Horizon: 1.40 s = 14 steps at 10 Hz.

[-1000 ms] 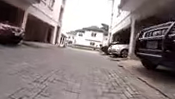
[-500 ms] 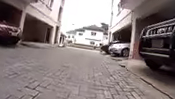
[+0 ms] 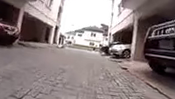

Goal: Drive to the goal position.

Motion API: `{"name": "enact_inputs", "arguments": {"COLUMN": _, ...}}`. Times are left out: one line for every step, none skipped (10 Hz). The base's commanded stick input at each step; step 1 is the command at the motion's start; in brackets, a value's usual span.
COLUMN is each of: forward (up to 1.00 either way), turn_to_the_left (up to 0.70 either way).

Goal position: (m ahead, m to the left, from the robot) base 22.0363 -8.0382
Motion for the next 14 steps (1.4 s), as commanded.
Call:
{"name": "enact_inputs", "arguments": {"forward": 0.7, "turn_to_the_left": 0.0}}
{"name": "enact_inputs", "arguments": {"forward": 0.7, "turn_to_the_left": 0.0}}
{"name": "enact_inputs", "arguments": {"forward": 0.7, "turn_to_the_left": 0.0}}
{"name": "enact_inputs", "arguments": {"forward": 0.7, "turn_to_the_left": 0.0}}
{"name": "enact_inputs", "arguments": {"forward": 0.7, "turn_to_the_left": 0.0}}
{"name": "enact_inputs", "arguments": {"forward": 0.7, "turn_to_the_left": 0.0}}
{"name": "enact_inputs", "arguments": {"forward": 0.7, "turn_to_the_left": 0.0}}
{"name": "enact_inputs", "arguments": {"forward": 0.7, "turn_to_the_left": 0.0}}
{"name": "enact_inputs", "arguments": {"forward": 0.7, "turn_to_the_left": 0.0}}
{"name": "enact_inputs", "arguments": {"forward": 0.7, "turn_to_the_left": 0.0}}
{"name": "enact_inputs", "arguments": {"forward": 0.7, "turn_to_the_left": 0.0}}
{"name": "enact_inputs", "arguments": {"forward": 0.7, "turn_to_the_left": 0.0}}
{"name": "enact_inputs", "arguments": {"forward": 0.7, "turn_to_the_left": 0.0}}
{"name": "enact_inputs", "arguments": {"forward": 0.7, "turn_to_the_left": 0.0}}
